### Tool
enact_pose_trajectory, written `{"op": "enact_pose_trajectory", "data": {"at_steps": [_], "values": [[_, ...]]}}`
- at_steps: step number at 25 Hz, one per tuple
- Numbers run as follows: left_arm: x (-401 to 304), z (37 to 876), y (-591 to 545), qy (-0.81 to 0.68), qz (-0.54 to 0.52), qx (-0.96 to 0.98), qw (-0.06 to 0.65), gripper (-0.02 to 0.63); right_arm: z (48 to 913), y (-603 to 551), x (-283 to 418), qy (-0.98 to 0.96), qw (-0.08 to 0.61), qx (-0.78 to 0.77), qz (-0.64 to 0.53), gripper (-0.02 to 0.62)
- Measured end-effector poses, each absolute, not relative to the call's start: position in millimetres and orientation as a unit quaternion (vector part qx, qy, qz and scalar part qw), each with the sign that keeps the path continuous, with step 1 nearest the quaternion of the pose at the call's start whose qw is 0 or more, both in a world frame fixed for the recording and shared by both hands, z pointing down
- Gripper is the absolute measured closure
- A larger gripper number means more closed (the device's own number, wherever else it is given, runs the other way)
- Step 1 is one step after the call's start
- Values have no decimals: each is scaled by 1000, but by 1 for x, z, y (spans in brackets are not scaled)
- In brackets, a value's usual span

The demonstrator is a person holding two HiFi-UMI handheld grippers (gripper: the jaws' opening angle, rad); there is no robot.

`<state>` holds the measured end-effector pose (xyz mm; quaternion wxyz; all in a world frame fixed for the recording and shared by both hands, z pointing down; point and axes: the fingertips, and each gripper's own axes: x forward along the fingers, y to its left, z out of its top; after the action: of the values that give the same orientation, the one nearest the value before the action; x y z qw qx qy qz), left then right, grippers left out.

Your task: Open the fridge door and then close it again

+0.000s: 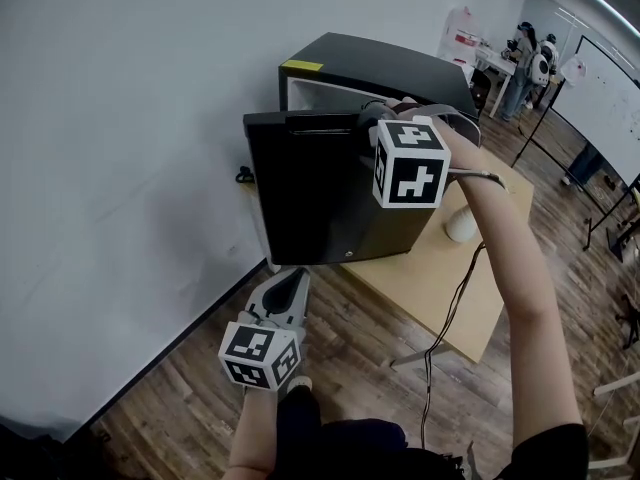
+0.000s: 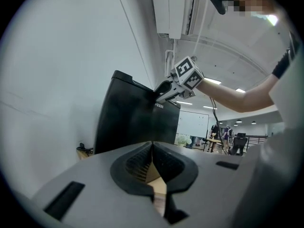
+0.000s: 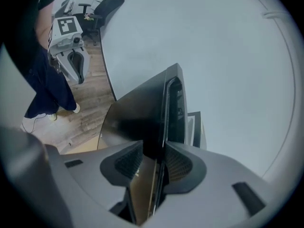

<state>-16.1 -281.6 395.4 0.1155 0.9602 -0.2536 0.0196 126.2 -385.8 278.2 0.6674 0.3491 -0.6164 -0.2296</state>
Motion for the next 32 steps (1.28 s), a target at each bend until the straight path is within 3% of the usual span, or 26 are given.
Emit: {"op": "enact_pose_trajectory", "data": {"at_steps": [32], "values": [[35, 403, -383, -178, 15, 974, 142, 600, 276, -482, 182, -534, 678, 492, -113, 459]]}}
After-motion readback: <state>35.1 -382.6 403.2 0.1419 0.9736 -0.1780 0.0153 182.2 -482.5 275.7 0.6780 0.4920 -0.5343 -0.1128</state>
